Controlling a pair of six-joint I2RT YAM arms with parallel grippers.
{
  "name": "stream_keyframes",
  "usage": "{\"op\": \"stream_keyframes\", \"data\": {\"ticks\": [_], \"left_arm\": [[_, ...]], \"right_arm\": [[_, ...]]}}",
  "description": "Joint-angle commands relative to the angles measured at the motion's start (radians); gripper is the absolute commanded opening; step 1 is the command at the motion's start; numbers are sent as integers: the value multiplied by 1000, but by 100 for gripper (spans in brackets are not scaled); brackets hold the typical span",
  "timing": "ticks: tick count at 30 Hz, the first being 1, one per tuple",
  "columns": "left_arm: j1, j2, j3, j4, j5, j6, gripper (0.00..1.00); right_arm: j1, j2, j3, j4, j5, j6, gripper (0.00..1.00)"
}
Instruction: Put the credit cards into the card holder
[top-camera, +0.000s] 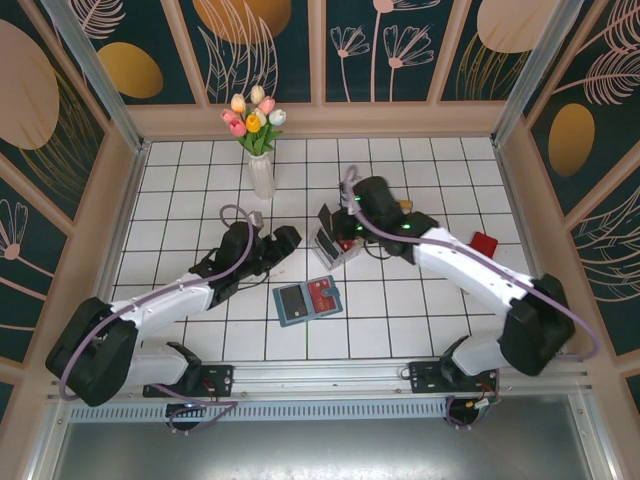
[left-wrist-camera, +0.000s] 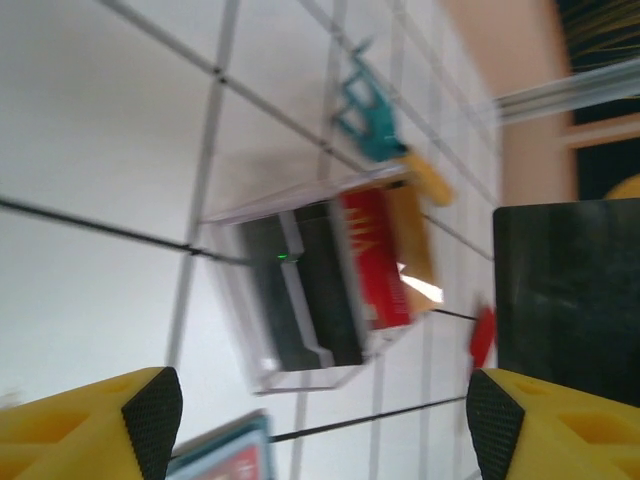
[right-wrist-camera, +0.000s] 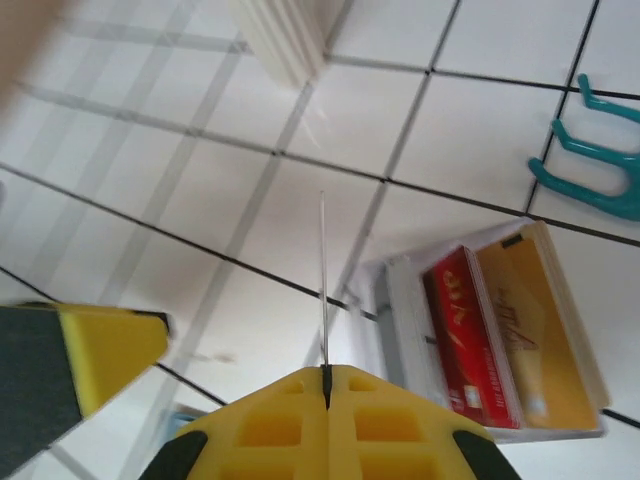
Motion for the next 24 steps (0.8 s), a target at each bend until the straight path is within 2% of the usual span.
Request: {"op": "stream_keyframes", "data": {"ticks": [1,4,9,15,20,24], "left_arm": [[9,-28,-13,178,103,14,76],[8,-17,5,278,168,-1,74],[9,40,30,417,240,-38,65],[9,61,6,528,251,-89,40],[9,35,-3,525,241,-79,17],[8,22,-5,500,244,-62,3]], "right_arm": [[-80,-76,-107,224,-348,186,0],[-123,-108,-159,341,-472,280,0],[-134,-108,-195,479,-563,384,0],[-137,-92,-226,544,-577,440,0],[-141,-82,-244,536,-594,429,2],[-141,-72,-248,534,-629,418,4]]}}
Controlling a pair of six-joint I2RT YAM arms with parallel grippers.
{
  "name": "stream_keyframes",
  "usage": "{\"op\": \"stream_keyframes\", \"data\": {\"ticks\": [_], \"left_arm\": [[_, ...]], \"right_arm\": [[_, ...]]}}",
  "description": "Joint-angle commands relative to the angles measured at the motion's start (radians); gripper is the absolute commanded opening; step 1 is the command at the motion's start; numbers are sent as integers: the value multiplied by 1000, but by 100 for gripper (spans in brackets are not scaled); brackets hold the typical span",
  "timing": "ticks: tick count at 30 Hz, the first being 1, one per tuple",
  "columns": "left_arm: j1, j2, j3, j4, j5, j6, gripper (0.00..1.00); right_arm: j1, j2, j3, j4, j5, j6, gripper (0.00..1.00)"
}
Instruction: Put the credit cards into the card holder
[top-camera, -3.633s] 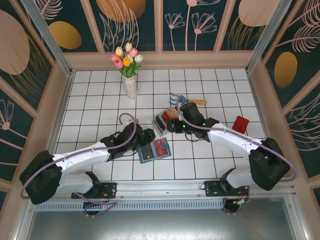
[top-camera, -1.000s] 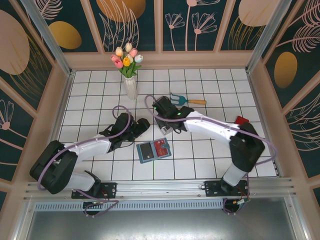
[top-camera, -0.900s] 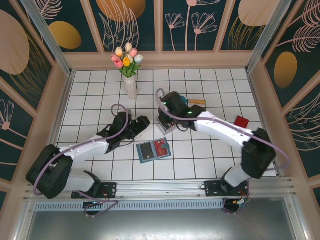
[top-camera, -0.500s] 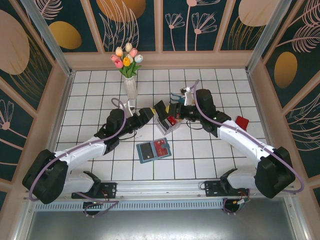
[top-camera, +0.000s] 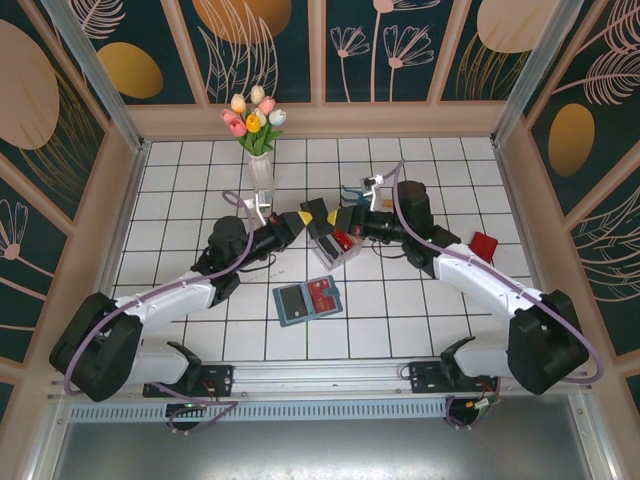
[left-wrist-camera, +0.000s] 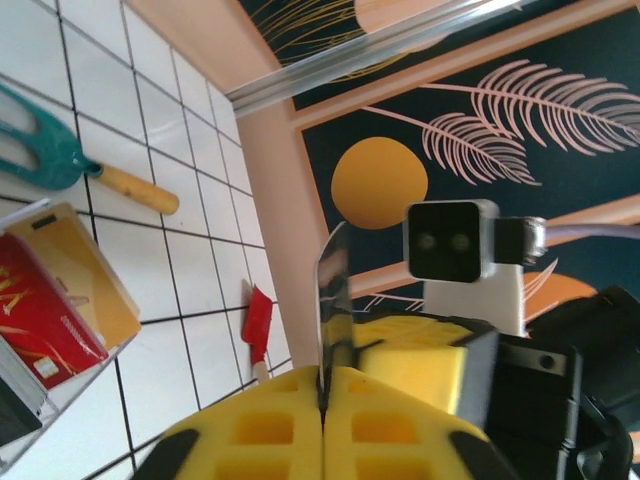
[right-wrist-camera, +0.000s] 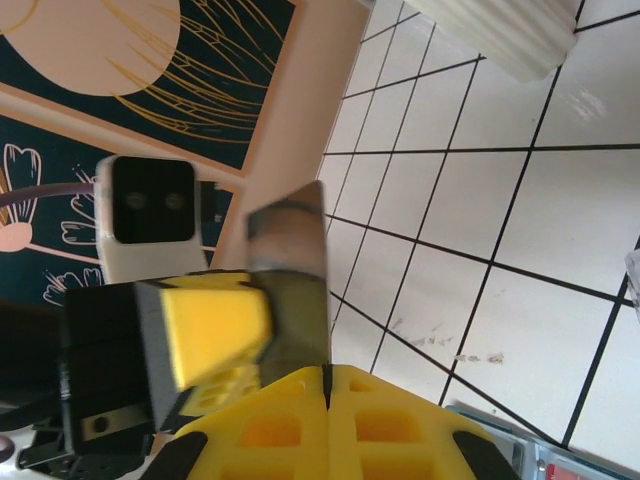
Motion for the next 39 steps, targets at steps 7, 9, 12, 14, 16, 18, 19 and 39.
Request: {"op": "stream_keyframes", "data": {"ticks": [7,9,12,14,16,18,19,39], "left_arm": [[1,-18,-2,-10,50,49,0],[0,-17,1,-4,78,56,0],[0,-13,10,-10,124,72,0],[0,-11,14,-10,142,76,0],[0,-7,14,-6,151,76,0],[0,-2,17,-15,157,77,0],[1,-4,17,-28,151,78,2],[-68,-178,-118,-755,-209,158,64]], "right_arm": [[-47,32,-14,128,-231,2,18],[-63,52,-7,140,-281,4,20],[-80,81,7,156,-340,-3,21],[-83,98,20,152,-364,-13,22],[-83,111,30,142,-374,-27,22],[-86,116,30,142,-376,-31,14],[-86,117,30,141,-377,-32,12],[397,202,123,-503,659,-214,1]]}}
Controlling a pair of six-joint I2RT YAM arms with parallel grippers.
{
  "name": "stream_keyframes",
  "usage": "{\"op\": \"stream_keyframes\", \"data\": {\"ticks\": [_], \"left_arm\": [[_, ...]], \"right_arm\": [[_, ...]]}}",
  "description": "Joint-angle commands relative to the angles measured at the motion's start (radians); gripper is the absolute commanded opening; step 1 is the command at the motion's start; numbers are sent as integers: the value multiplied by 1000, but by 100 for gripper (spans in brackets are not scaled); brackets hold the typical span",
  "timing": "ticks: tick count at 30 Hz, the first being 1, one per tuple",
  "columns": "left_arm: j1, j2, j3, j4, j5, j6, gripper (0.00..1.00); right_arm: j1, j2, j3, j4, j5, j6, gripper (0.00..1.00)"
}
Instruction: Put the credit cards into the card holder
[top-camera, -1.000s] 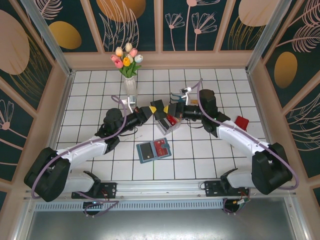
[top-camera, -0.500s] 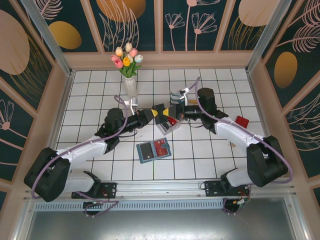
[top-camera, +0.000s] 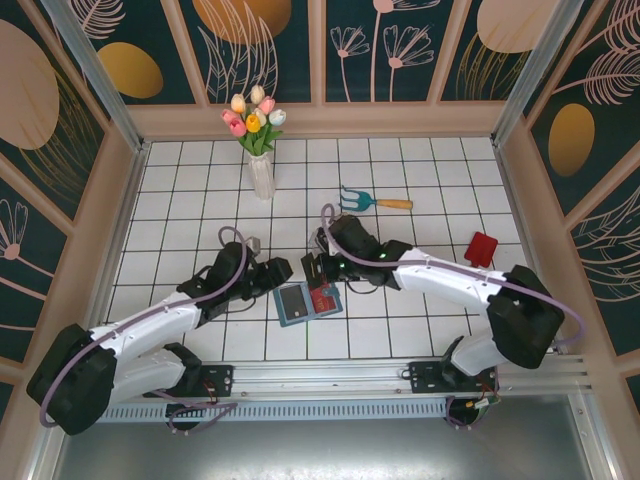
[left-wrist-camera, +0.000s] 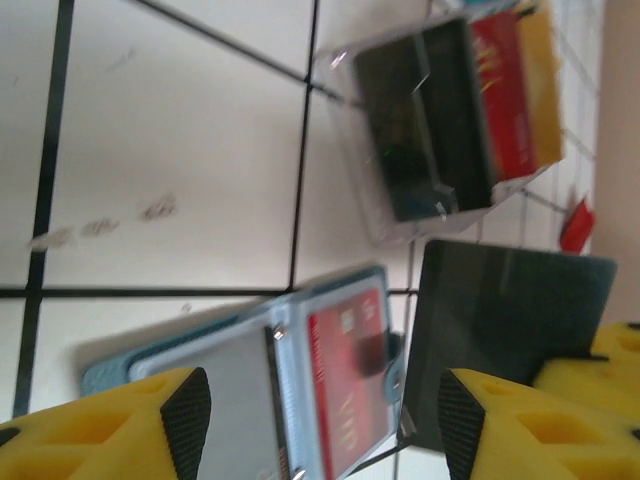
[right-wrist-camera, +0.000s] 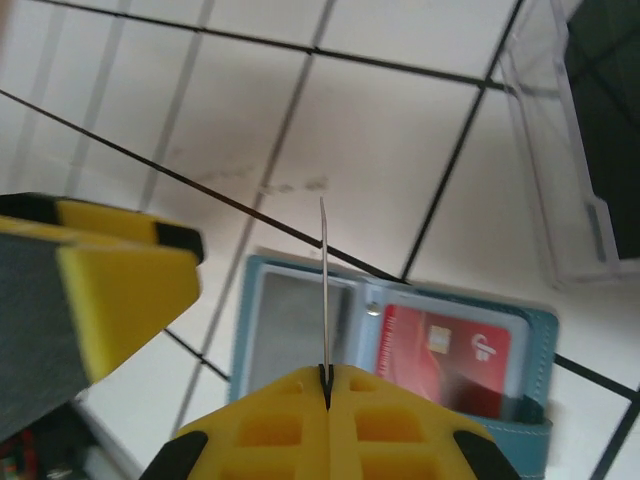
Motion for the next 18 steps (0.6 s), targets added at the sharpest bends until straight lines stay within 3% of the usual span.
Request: {"op": "stream_keyframes", "data": {"ticks": [1,5,11,18], "left_arm": [[-23,31,18,-28,-30,-5,63],[-42,79,24,-41,-46,3,64],[-59,110,51,-119,-88,29,65],[-68,113,37,-141,-93,32,65]], "right_arm": [[31,35,33,-63,139,24,1],[56,66,38,-75,152,24,1],[57,48,32,-156,290,34,1],[40,-14,-18,-175,293,42,2]]}}
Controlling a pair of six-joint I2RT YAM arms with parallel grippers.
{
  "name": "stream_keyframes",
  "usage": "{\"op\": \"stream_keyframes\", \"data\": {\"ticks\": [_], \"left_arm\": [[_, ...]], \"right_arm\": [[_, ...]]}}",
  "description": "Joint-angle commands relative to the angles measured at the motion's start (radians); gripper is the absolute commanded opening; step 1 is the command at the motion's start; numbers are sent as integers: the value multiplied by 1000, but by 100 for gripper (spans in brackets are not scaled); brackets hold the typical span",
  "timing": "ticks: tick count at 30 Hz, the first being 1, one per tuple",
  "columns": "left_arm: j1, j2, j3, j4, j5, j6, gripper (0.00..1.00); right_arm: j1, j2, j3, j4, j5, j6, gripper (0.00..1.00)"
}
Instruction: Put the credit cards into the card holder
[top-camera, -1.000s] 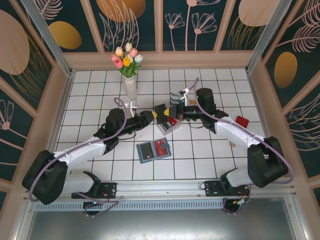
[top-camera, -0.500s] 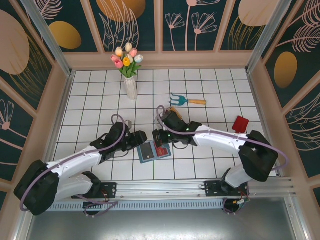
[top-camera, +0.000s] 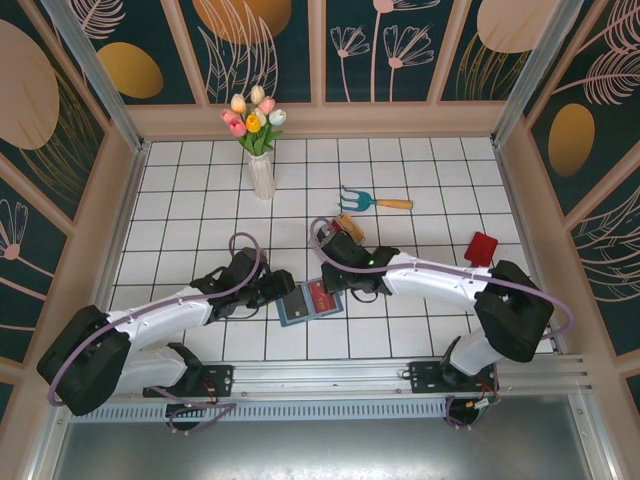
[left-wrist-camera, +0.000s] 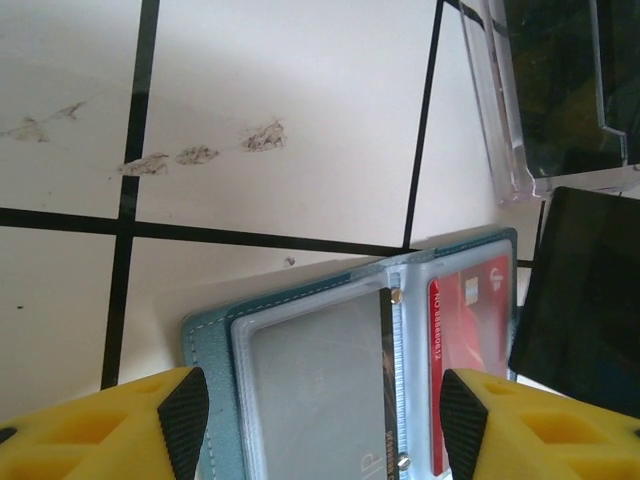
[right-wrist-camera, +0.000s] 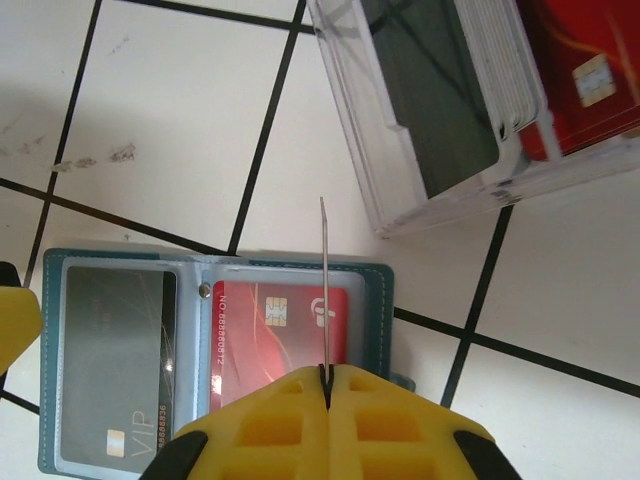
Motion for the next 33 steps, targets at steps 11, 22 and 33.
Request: {"op": "stream_keyframes", "data": {"ticks": [11,22,33], "left_arm": [[-20,65,19,-44,2,42,58],[-34,131,32,-19,15,49,48],[-37,168,38,4,29,49,46]], "right_arm": [[-23,-95,-119,-5,-16,51,2],[-57,-153,-196,132,-99,118,2],[-91,-178,-237,213,-206,146,2]]}}
